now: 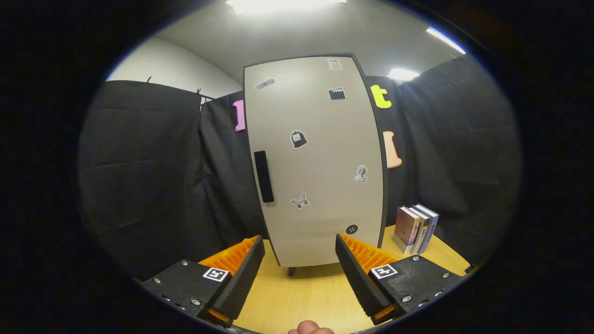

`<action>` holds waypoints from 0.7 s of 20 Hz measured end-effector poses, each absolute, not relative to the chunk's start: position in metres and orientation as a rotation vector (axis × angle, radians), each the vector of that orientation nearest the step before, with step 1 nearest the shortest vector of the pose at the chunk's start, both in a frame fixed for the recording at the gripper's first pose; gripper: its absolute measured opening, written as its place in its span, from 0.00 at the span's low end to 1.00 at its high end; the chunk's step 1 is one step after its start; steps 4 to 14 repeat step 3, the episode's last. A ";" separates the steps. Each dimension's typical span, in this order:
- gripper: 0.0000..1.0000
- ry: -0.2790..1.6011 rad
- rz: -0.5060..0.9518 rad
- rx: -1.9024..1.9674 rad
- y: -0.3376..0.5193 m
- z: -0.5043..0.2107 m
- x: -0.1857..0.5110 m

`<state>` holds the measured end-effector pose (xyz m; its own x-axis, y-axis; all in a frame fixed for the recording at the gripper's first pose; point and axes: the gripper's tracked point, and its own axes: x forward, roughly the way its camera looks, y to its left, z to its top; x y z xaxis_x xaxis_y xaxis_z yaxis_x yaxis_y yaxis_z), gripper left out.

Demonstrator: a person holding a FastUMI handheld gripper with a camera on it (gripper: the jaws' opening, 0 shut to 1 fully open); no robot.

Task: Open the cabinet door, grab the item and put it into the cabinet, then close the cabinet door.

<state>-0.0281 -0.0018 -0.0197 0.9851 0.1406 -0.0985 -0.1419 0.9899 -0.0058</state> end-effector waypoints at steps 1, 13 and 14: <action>0.95 0.099 0.142 -0.013 -0.002 -0.019 -0.029; 0.95 0.098 0.143 -0.012 -0.002 -0.018 -0.030; 0.95 0.098 0.143 -0.012 -0.002 -0.018 -0.030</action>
